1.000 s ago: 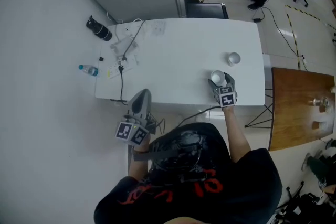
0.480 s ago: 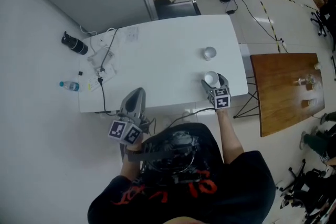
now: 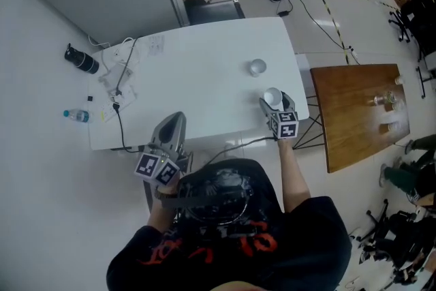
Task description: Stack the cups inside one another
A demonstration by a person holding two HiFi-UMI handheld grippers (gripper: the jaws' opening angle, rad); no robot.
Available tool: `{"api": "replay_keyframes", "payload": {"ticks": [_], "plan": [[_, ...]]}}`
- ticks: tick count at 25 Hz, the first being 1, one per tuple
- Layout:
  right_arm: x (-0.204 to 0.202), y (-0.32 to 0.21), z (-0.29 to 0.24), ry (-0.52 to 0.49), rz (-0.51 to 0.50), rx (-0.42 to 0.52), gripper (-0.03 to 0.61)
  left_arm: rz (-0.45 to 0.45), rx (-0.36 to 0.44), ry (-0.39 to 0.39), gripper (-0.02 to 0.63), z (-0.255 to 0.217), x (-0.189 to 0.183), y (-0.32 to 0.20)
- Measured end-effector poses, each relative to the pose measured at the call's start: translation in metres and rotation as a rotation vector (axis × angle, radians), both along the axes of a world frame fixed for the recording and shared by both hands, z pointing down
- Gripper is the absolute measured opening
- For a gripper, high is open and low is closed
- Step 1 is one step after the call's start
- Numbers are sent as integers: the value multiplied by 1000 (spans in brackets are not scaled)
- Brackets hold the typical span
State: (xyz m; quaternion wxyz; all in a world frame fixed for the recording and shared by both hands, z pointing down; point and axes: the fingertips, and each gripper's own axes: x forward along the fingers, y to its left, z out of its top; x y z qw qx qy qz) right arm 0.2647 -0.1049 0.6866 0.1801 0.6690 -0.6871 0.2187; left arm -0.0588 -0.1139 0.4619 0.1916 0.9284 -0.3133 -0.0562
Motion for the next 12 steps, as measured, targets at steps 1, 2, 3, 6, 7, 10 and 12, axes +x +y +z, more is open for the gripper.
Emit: {"api": "replay_keyframes", "payload": {"ticks": [1,2,3,6,7,10,12], "plan": [[3,-2,-5,-3,2,12,380,3,-1,0,0,0,1,0],[6,-4,-9,-8,7,22,380,3,-2,2,0,0,2,0],[10,-7,-12,-16,14,30,380,3,-2,5,0,0,1,0],[23,-19,-18,-43,38,38,380,-12,-2,8,0,1,-3,-4],[27,-23,-20,-50,42,41,380,-18,0,6,0,1,-5,-4],[37,-34,-26,-55,40,52,379,-39,3,6,0,0,-8,-6],[41,-43,-31,-52,34,60,380,-55,6,8,0,-1,-11,-7]]}}
